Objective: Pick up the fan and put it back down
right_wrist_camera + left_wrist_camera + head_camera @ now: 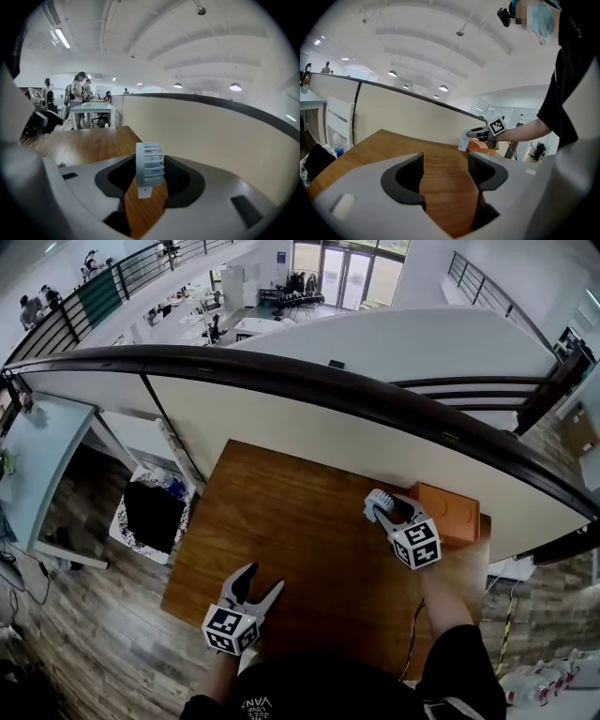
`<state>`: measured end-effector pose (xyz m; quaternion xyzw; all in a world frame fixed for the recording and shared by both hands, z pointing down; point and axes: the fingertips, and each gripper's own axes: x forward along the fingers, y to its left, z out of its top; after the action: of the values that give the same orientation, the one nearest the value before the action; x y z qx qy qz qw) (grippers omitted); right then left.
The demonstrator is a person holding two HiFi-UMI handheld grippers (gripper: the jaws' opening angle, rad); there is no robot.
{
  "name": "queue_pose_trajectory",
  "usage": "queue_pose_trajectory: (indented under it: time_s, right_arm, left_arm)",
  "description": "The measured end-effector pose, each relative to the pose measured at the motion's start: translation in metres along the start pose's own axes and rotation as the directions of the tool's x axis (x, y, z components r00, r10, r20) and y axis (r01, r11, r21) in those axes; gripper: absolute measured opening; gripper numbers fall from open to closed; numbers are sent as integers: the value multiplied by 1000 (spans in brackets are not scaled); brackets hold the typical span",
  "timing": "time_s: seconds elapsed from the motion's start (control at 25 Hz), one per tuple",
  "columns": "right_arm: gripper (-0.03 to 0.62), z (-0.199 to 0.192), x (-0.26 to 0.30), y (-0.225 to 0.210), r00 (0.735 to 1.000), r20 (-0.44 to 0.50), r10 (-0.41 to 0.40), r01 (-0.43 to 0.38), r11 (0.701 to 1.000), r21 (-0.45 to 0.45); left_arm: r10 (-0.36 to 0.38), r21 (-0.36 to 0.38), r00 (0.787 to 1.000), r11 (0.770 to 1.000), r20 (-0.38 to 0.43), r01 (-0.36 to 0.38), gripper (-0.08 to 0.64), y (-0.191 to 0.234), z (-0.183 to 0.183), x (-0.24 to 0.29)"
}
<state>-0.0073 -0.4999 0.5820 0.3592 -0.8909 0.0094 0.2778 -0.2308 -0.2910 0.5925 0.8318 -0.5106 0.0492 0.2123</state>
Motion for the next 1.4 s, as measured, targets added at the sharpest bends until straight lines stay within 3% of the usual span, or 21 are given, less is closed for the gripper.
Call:
queue_pose_trajectory:
  time_s: [0.44, 0.88, 1.16, 1.4]
  right_arm:
    - [190, 12, 74, -20, 996, 33, 86, -86, 996, -12]
    - [190, 9, 96, -21, 976, 31, 216, -214, 975, -63]
    - [212, 12, 98, -24, 975, 6, 221, -220, 971, -88]
    - [230, 16, 86, -28, 982, 34, 187, -185, 981, -48]
  left_arm:
    - [-16, -26, 998, 1000, -57, 14, 281, 19, -4, 29]
    - [-39, -20, 996, 999, -80, 37, 281, 25, -13, 58]
    - [-43, -33, 995, 999, -91, 40, 281, 19, -7, 65]
    - [-40, -21, 996, 999, -86, 38, 281, 19, -5, 61]
